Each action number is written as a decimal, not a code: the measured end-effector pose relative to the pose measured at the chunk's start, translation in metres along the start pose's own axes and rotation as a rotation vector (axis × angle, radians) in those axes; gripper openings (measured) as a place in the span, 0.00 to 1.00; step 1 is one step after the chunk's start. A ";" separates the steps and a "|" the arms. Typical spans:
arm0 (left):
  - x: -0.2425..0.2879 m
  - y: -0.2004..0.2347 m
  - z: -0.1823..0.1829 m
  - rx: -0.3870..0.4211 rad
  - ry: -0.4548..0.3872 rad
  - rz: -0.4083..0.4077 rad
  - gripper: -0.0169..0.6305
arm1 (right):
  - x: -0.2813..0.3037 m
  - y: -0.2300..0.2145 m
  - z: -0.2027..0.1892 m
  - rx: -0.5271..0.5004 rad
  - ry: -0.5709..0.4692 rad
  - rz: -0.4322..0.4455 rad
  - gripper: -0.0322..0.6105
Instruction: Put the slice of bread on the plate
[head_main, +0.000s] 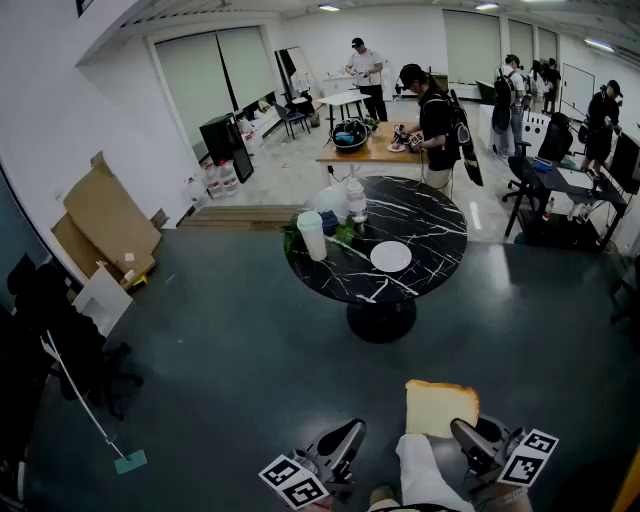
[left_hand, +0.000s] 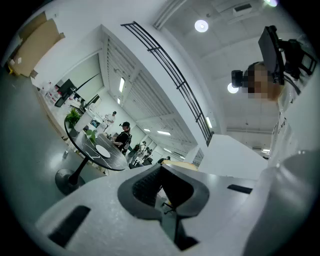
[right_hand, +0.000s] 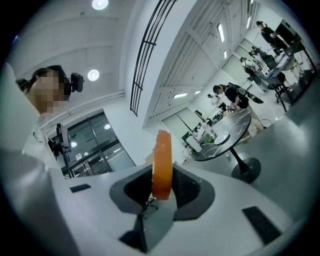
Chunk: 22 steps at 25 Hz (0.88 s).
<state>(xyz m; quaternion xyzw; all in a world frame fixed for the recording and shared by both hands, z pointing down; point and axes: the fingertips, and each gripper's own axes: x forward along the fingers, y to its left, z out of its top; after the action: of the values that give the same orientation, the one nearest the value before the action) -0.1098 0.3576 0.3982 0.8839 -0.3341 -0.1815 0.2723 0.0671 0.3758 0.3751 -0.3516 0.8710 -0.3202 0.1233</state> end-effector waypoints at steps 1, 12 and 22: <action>0.004 0.004 0.001 0.003 0.001 0.006 0.04 | 0.004 -0.004 0.004 0.006 -0.003 0.009 0.19; 0.085 0.047 0.037 0.037 -0.044 0.039 0.04 | 0.059 -0.064 0.064 -0.055 0.012 0.083 0.19; 0.158 0.070 0.055 0.114 -0.066 0.059 0.04 | 0.086 -0.127 0.112 -0.007 0.018 0.092 0.19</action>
<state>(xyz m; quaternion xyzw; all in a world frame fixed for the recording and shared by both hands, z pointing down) -0.0592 0.1845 0.3749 0.8814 -0.3784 -0.1831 0.2156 0.1222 0.1939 0.3724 -0.3086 0.8884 -0.3144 0.1289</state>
